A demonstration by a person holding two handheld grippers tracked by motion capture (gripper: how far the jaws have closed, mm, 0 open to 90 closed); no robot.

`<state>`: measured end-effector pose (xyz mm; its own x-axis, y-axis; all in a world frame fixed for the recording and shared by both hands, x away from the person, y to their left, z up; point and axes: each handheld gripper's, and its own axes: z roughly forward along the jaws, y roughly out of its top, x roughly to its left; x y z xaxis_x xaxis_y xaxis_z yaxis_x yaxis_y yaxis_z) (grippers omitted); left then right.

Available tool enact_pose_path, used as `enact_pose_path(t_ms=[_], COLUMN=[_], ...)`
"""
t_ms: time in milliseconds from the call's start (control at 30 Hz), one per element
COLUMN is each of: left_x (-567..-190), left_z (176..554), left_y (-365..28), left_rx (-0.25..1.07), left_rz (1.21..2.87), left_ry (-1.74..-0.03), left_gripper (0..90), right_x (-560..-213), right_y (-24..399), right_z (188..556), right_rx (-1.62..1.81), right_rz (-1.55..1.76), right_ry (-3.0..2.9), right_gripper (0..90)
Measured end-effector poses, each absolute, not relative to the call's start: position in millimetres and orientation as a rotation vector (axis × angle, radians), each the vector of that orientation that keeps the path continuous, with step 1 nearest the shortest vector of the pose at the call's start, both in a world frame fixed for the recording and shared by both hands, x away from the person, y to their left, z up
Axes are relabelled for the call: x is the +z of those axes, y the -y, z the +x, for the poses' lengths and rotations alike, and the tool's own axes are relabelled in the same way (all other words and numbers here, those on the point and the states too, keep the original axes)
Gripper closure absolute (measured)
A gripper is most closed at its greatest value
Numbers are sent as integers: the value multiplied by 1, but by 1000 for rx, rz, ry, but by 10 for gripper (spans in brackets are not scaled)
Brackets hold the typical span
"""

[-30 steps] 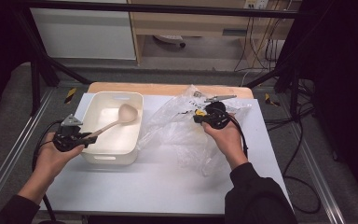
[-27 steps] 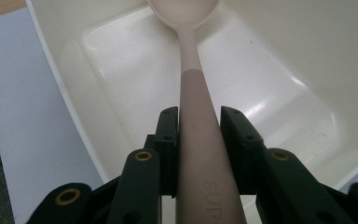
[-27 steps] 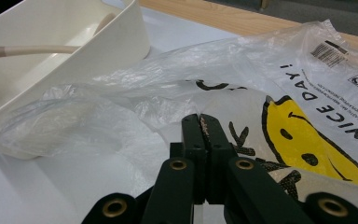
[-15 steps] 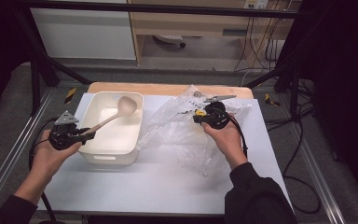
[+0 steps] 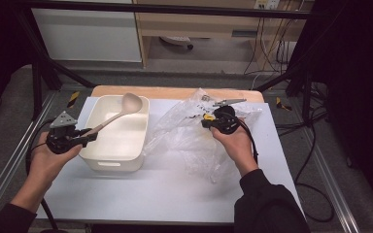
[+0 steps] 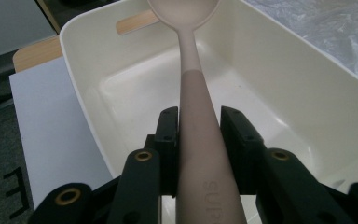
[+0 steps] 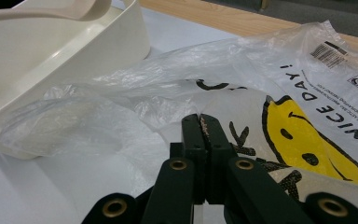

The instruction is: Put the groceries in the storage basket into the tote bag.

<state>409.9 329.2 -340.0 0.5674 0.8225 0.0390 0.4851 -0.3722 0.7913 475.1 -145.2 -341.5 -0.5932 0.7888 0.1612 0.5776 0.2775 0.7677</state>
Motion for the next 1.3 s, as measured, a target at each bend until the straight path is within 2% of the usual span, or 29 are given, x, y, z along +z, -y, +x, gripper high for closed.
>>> enact_pose_path(t_ms=[1300], left_x=[-316], left_z=[381], left_y=[-293], left_rx=[537], left_rz=[2055], left_ry=[-863], left_gripper=[687], right_x=[-339], right_y=[145], right_z=[475], right_rx=[1210], right_rz=[1255], right_ry=[-2298], right_gripper=[900])
